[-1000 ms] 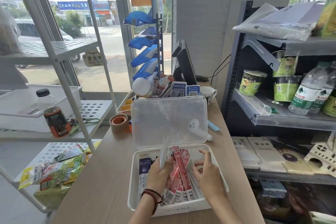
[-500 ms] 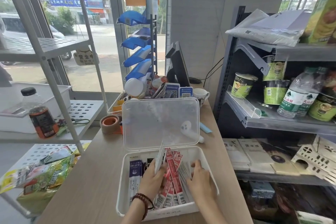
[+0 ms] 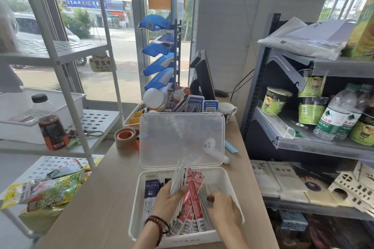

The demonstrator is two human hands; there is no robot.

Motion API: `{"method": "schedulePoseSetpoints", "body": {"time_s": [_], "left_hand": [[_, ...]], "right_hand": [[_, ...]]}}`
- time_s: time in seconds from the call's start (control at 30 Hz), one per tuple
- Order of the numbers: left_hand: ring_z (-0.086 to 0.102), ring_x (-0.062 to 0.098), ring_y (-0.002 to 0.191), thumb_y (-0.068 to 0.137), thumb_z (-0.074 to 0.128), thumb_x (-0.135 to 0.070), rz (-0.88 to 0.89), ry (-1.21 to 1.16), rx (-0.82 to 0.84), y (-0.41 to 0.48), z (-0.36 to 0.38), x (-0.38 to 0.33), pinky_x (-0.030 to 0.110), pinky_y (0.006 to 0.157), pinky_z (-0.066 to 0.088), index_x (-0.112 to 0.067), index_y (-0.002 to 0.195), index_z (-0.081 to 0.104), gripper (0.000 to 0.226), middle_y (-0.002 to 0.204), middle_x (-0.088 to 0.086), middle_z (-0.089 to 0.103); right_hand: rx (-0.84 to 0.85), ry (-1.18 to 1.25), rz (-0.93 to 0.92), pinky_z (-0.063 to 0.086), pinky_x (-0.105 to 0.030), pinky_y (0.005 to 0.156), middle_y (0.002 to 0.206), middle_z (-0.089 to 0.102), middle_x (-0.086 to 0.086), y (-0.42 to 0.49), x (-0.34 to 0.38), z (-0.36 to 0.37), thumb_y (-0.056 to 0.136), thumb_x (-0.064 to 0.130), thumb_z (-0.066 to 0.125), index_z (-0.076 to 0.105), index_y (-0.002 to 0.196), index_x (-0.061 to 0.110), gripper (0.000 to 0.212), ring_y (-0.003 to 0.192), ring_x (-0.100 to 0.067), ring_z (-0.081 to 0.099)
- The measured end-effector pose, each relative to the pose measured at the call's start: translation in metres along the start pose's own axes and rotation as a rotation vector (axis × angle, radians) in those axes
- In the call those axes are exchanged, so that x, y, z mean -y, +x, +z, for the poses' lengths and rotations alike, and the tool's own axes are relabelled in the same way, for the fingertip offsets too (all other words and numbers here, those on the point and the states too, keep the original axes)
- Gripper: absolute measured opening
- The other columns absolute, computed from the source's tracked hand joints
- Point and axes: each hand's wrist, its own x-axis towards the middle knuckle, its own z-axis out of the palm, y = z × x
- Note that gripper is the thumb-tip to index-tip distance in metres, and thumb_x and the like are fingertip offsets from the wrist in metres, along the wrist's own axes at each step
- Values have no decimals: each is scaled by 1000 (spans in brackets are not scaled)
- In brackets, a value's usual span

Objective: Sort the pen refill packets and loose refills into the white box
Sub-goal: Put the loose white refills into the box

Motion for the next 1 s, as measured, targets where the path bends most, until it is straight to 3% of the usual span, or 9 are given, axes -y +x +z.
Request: {"method": "schedulePoseSetpoints", "body": {"time_s": [0.13, 0.23, 0.33, 0.47, 0.63, 0.77, 0.9, 1.0], "left_hand": [[61, 20, 72, 81, 65, -34, 1, -17, -82, 4, -3, 2, 26, 68, 52, -12, 90, 66, 24, 85, 17, 70], [57, 17, 65, 81, 65, -34, -15, -30, -110, 5, -3, -1, 25, 63, 50, -12, 86, 66, 23, 73, 10, 66], [47, 15, 57, 82, 63, -36, -8, -16, -110, 2, -2, -3, 19, 55, 43, -4, 86, 63, 32, 64, 2, 55], [45, 5, 50, 82, 66, -33, -5, -3, -120, 0, -2, -2, 7, 47, 38, 2, 88, 65, 35, 61, -1, 53], [44, 6, 50, 82, 66, -33, -11, 2, -56, 0, -2, -4, 7, 45, 37, -4, 79, 66, 29, 59, -1, 52], [55, 11, 55, 76, 67, -38, -25, -20, -1, -5, -2, -10, 11, 47, 43, -5, 85, 72, 35, 64, 2, 65], [69, 8, 59, 82, 68, -18, -53, -127, 39, -10, -2, -17, 16, 49, 53, -9, 83, 70, 10, 65, -1, 71], [72, 16, 71, 80, 68, -21, -79, -165, 53, -9, -2, -16, 29, 56, 59, 0, 98, 69, 27, 79, 5, 74]], "right_hand": [[-146, 196, -100, 49, -22, 66, 94, 72, 11, -3, 3, -8, 91, 51, 57, 67, 103, 40, 20, 83, -9, 67], [-183, 259, -225, 51, -15, 63, 84, 66, 23, -5, 6, -7, 83, 72, 50, 67, 97, 39, 40, 70, 2, 64], [-162, 301, -298, 54, -15, 60, 81, 68, 21, -4, 6, -3, 71, 90, 34, 65, 99, 42, 63, 61, 4, 63], [-126, 262, -316, 52, -13, 64, 85, 70, 21, -14, 11, -15, 75, 76, 50, 66, 102, 43, 45, 71, 5, 65], [-115, 285, -355, 50, -7, 65, 87, 72, 21, -17, 13, -23, 79, 60, 61, 69, 99, 40, 29, 74, 7, 65], [-128, 299, -371, 49, -8, 64, 82, 72, 19, -17, 9, -22, 81, 57, 65, 70, 96, 40, 24, 73, 7, 65], [-124, 325, -368, 48, -6, 66, 83, 72, 17, -18, 9, -21, 82, 57, 63, 70, 97, 38, 26, 76, 7, 66], [-141, 364, -307, 48, -7, 68, 85, 73, 12, -16, 10, -17, 90, 43, 64, 70, 99, 31, 16, 78, 3, 66]]}}
